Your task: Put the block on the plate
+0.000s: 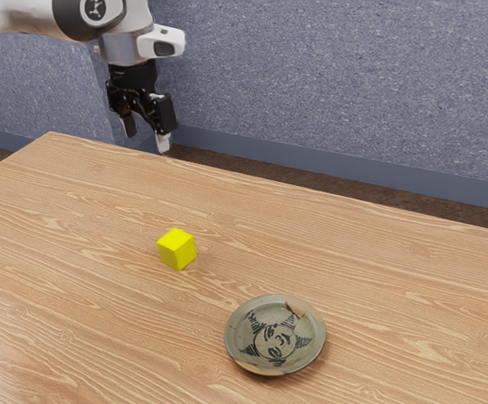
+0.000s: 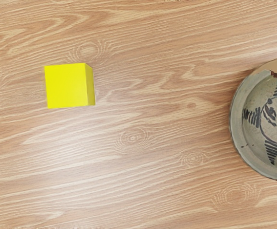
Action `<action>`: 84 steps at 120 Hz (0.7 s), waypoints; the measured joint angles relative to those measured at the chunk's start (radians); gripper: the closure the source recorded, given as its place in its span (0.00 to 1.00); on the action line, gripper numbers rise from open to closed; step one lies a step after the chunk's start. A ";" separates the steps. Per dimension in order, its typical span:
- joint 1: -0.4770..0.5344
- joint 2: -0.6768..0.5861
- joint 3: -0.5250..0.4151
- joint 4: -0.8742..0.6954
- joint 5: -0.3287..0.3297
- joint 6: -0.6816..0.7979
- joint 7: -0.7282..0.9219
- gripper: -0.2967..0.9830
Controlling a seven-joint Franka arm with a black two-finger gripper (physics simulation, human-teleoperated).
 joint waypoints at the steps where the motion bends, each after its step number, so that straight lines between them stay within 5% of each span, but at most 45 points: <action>1: 0.003 0.001 0.001 0.001 -0.001 0.000 -0.001 0.23; 84: 0.044 0.083 0.178 -0.187 0.006 0.166 0.053 0.23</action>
